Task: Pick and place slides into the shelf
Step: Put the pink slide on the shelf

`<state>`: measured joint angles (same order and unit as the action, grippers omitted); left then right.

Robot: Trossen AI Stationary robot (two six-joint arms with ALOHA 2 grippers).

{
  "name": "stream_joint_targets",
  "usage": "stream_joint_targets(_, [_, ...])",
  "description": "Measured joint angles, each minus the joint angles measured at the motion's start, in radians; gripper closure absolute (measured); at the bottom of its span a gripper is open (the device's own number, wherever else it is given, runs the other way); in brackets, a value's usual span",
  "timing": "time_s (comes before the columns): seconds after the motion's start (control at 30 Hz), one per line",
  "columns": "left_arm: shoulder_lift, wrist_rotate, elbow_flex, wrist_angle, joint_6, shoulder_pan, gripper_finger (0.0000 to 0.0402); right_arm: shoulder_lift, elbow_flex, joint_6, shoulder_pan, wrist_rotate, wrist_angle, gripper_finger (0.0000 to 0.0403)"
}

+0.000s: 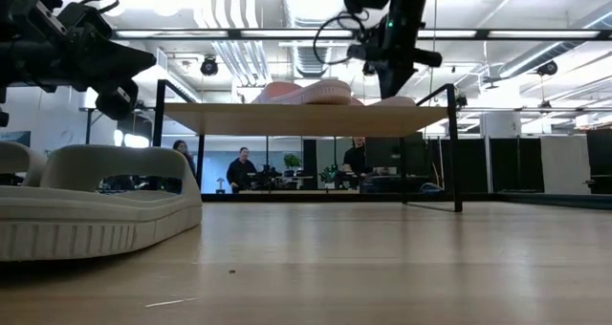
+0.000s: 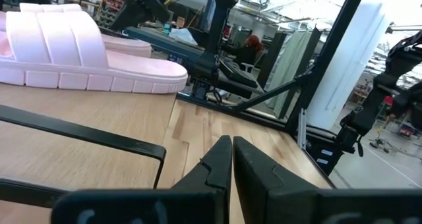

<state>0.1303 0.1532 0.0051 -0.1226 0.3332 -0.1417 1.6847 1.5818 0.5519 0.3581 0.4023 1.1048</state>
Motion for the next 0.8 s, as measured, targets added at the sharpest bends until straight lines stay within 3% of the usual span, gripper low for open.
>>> stream_joint_targets(0.47, [-0.001, 0.000, 0.000, 0.000, 0.000, 0.000, 0.0401, 0.053, 0.000, -0.055, -0.066, -0.077, 0.010, 0.0394])
stream_joint_targets(0.8, [0.000, 0.000, 0.000, 0.000, 0.000, 0.000, 0.0401, 0.052, 0.027, -0.007, -0.187, -0.126, 0.007, 0.0394])
